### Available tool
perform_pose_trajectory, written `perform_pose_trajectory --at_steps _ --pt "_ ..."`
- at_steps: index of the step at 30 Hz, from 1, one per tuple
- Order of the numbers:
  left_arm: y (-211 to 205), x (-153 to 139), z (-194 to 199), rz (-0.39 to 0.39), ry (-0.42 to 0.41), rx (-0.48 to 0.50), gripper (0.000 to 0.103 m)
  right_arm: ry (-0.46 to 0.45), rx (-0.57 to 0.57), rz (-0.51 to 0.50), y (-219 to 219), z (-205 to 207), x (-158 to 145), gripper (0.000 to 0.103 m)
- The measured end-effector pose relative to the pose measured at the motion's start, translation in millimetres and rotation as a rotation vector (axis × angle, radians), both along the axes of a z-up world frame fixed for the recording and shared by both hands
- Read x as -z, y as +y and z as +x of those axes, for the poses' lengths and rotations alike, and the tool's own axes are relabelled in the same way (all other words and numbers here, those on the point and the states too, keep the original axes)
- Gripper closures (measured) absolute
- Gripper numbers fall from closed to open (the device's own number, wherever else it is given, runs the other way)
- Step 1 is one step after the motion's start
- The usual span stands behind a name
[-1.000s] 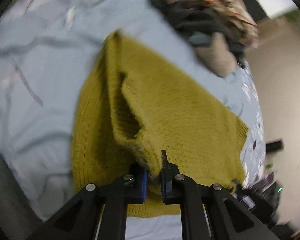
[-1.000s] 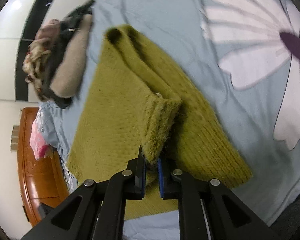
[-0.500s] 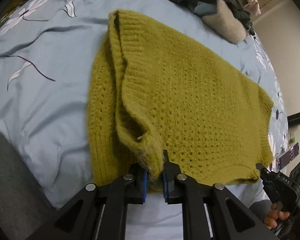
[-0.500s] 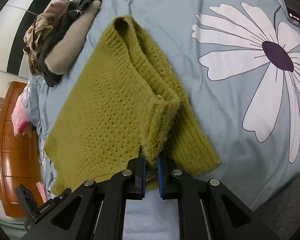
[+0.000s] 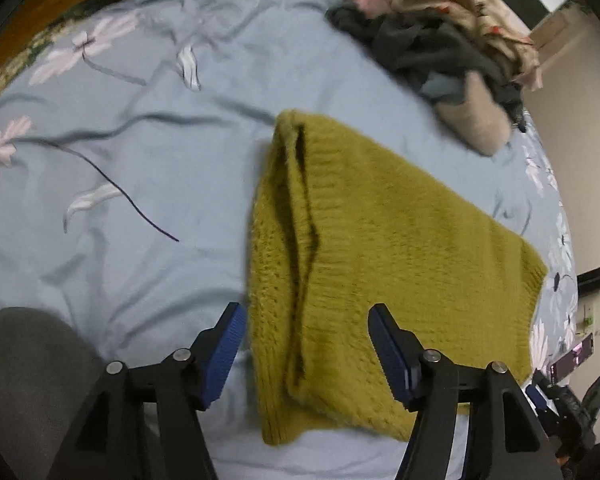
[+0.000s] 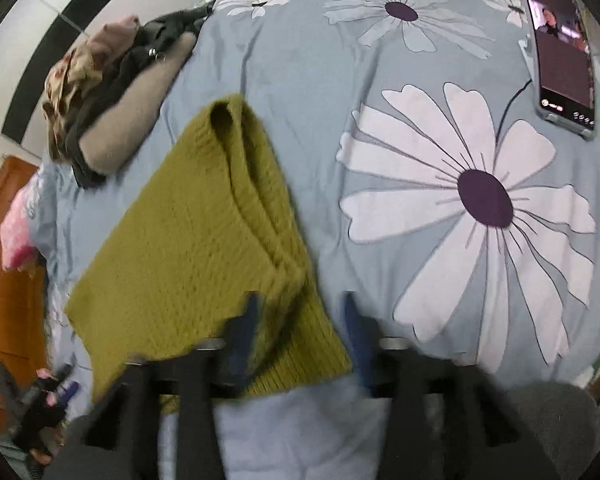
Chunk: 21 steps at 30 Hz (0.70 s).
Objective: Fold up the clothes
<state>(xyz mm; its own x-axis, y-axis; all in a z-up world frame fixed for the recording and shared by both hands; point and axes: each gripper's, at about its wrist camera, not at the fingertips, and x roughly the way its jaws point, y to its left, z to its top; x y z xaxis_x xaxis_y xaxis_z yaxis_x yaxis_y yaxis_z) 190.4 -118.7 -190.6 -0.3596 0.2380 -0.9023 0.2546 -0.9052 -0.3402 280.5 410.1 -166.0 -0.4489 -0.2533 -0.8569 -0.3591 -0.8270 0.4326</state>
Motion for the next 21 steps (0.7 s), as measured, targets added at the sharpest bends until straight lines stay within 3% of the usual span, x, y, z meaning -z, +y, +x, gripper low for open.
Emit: perform_pose_trajectory --at_steps 8,14,16,20,21 --pt "5.8 52.7 -6.9 0.132 -0.107 -0.045 0.035 -0.038 -0.005 -0.103 -4.2 -45.0 33.9 0.046" --pt "6.4 56.6 6.4 0.237 -0.094 -0.044 0.037 -0.030 -0.049 -0.128 -16.7 -55.9 42.9 0.046" --pt "7.4 55.6 12.3 0.265 -0.091 -0.041 0.042 -0.021 -0.082 -0.163 -21.7 -53.9 43.3 0.047" --pt "9.9 54.9 20.2 0.288 -0.091 -0.047 0.057 -0.024 -0.079 -0.195 -24.9 -50.4 46.3 0.070" --pt "10.4 54.0 16.4 0.291 -0.084 -0.051 0.071 -0.027 -0.062 -0.217 -23.4 -50.0 47.2 0.077"
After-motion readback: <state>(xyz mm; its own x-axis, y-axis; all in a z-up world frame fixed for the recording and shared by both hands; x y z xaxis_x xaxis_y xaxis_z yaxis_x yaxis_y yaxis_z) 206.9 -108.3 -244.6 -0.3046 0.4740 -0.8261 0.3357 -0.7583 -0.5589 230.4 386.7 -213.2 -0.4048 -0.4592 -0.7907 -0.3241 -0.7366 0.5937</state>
